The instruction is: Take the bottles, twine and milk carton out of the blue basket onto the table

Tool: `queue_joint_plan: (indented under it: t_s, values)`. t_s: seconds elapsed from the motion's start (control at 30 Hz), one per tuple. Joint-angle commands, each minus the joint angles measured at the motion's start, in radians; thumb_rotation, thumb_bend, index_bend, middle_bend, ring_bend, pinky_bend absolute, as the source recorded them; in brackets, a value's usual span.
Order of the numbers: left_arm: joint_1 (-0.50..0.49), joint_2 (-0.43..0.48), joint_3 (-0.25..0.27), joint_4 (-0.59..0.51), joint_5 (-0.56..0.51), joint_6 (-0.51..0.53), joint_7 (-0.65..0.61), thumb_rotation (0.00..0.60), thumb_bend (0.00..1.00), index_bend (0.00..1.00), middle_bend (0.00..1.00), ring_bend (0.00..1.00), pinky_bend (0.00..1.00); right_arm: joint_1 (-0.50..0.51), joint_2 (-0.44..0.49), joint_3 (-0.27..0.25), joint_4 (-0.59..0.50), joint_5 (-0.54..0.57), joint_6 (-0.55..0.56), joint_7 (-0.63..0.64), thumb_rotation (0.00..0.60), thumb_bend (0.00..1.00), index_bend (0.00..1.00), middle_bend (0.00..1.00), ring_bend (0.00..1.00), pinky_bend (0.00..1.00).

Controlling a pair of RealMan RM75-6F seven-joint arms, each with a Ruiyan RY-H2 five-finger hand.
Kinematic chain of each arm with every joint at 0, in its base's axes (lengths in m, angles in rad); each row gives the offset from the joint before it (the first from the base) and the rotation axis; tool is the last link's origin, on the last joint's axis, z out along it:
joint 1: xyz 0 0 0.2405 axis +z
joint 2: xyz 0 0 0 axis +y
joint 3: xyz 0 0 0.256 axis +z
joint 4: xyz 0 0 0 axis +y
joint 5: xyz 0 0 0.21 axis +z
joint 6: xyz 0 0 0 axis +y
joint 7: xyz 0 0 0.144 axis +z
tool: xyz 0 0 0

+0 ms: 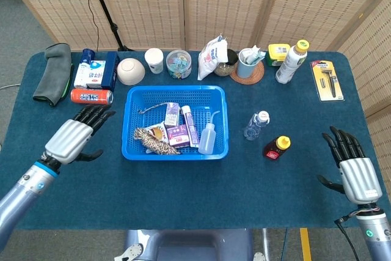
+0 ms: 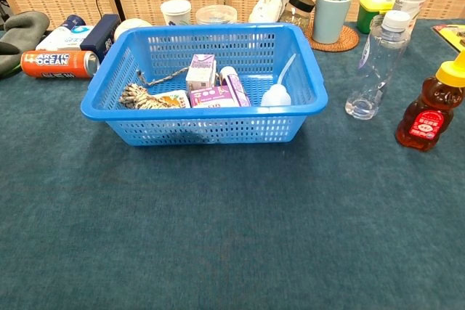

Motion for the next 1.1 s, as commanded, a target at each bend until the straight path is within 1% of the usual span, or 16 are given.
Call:
queue_joint_plan:
  t_s: [0.03,0.1,0.23,0.27,0.3,0.37,0.47,0.57,0.67,0.73,0.83,1.0,1.1]
  values:
    - [-0.1,-0.022,-0.038,-0.022,-0.131,-0.113,0.084,0.6,0.24,0.0,0.0,0.0,0.0,-0.004,0.005,0.013,0.005,0.015,-0.002,0.023,0.6,0.0,0.0,0.0,0.0,0.08]
    - [-0.144,-0.03,-0.047,-0.029,-0.2,-0.159,0.113,0.6,0.24,0.0,0.0,0.0,0.0,-0.006,0.006,0.021,0.012,0.025,-0.005,0.029,0.6,0.0,0.0,0.0,0.0,0.08]
    - [-0.216,-0.041,-0.059,-0.025,-0.305,-0.219,0.16,0.6,0.24,0.0,0.0,0.0,0.0,-0.007,0.007,0.034,0.021,0.046,-0.015,0.045,0.6,0.0,0.0,0.0,0.0,0.08]
    - [-0.239,-0.046,-0.061,-0.022,-0.342,-0.233,0.176,0.6,0.24,0.0,0.0,0.0,0.0,-0.007,0.007,0.037,0.025,0.051,-0.019,0.049,0.6,0.0,0.0,0.0,0.0,0.08]
    - [-0.282,-0.061,-0.065,-0.011,-0.401,-0.263,0.196,0.6,0.24,0.0,0.0,0.0,0.0,-0.007,0.006,0.042,0.031,0.061,-0.026,0.054,0.6,0.0,0.0,0.0,0.0,0.08]
    - [-0.34,-0.079,-0.06,0.008,-0.488,-0.29,0.231,0.6,0.24,0.0,0.0,0.0,0.0,-0.006,0.003,0.046,0.039,0.067,-0.035,0.059,0.6,0.0,0.0,0.0,0.0,0.08]
    - [-0.414,-0.103,-0.034,0.03,-0.602,-0.297,0.29,0.6,0.24,0.0,0.0,0.0,0.0,-0.005,-0.001,0.048,0.047,0.072,-0.047,0.065,0.6,0.0,0.0,0.0,0.0,0.08]
    - [-0.486,-0.133,0.011,0.05,-0.72,-0.288,0.353,0.6,0.24,0.0,0.0,0.0,0.0,-0.005,-0.003,0.05,0.052,0.072,-0.054,0.068,0.6,0.0,0.0,0.0,0.0,0.08]
    - [-0.542,-0.173,0.053,0.087,-0.811,-0.292,0.389,0.6,0.24,0.0,0.0,0.0,0.0,-0.004,-0.006,0.051,0.055,0.07,-0.06,0.074,0.6,0.0,0.0,0.0,0.0,0.08]
    - [-0.572,-0.203,0.076,0.114,-0.86,-0.294,0.399,0.6,0.23,0.0,0.0,0.0,0.0,-0.003,-0.008,0.052,0.058,0.072,-0.066,0.077,0.6,0.0,0.0,0.0,0.0,0.08]
    - [-0.599,-0.241,0.098,0.157,-0.899,-0.299,0.395,0.6,0.23,0.0,0.0,0.0,0.0,-0.002,-0.011,0.054,0.061,0.074,-0.074,0.079,0.6,0.0,0.0,0.0,0.0,0.08]
    - [-0.623,-0.285,0.114,0.216,-0.928,-0.311,0.374,0.6,0.23,0.0,0.0,0.0,0.0,-0.001,-0.016,0.054,0.065,0.071,-0.081,0.075,0.6,0.0,0.0,0.0,0.0,0.08]
    - [-0.639,-0.296,0.122,0.24,-0.934,-0.321,0.365,0.6,0.23,0.0,0.0,0.0,0.0,-0.001,-0.019,0.057,0.067,0.072,-0.083,0.074,0.6,0.0,0.0,0.0,0.0,0.08]
